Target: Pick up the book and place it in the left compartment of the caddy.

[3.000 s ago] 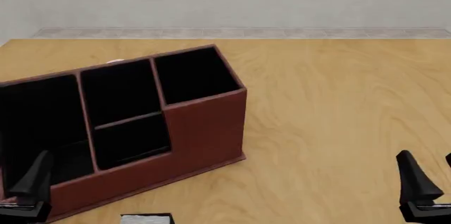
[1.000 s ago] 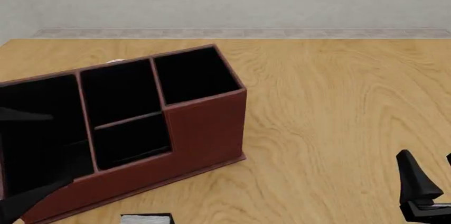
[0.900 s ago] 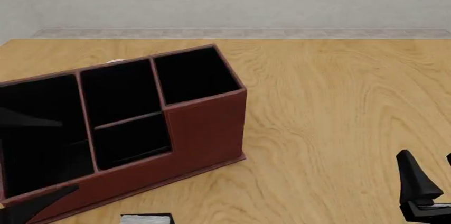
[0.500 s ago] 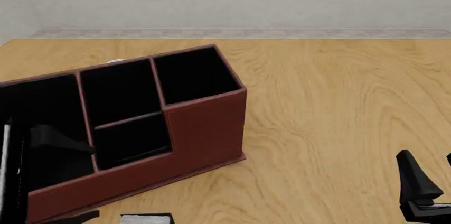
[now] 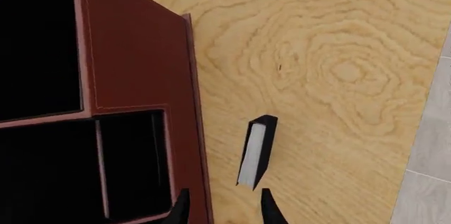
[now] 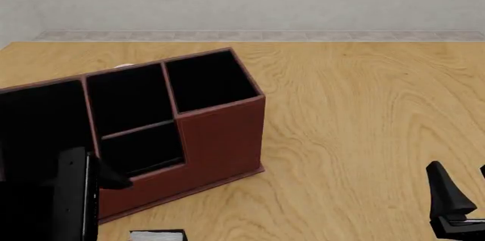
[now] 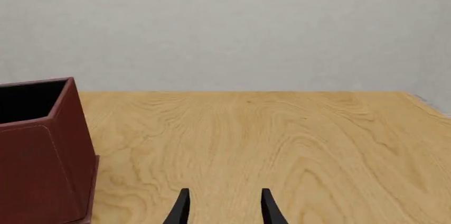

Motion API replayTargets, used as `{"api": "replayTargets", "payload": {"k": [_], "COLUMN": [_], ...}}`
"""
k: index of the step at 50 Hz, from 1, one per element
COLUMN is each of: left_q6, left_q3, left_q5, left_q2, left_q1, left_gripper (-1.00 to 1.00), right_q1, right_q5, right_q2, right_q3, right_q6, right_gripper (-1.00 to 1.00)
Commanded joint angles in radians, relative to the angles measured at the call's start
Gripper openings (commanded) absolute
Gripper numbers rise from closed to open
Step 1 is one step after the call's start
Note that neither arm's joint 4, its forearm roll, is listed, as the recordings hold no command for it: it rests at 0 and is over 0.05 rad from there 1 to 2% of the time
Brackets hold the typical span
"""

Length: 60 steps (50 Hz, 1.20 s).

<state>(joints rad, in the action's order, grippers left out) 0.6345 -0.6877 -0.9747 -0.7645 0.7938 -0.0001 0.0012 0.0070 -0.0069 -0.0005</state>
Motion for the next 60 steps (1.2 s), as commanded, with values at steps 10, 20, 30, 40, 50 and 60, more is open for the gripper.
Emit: {"api": "replayTargets", "payload": {"k": [10, 20, 30, 40, 50, 60], "left_q6": [-0.012, -0.028, -0.058, -0.095, -0.121, -0.141], "left_q3": [0.106, 0.127, 0.159, 0.167, 0.189, 0.207], "left_q5": [0.126, 0.173, 0.234, 0.272, 0.305, 0.337], "left_q2": [-0.097, -0.143, -0.194, -0.239, -0.265, -0.292], "left_q1": [0.008, 0.022, 0.051, 0.083, 0.092, 0.107], "left_gripper": [1.00, 1.00, 1.00, 1.00, 1.00, 1.00], "right_q1": [0.000, 0.000, 0.000, 0.000, 0.000, 0.000], "right_q5": [0.000, 0.000, 0.000, 0.000, 0.000, 0.000], "right_q2": [-0.001, -0.001, -0.001, -0.001, -0.001, -0.001], "right_q3": [0.001, 0.001, 0.001, 0.001, 0.001, 0.001], "right_q6": [0.000, 0.000, 0.000, 0.000, 0.000, 0.000], "right_gripper": [1.00, 1.00, 1.00, 1.00, 1.00, 1.00]}}
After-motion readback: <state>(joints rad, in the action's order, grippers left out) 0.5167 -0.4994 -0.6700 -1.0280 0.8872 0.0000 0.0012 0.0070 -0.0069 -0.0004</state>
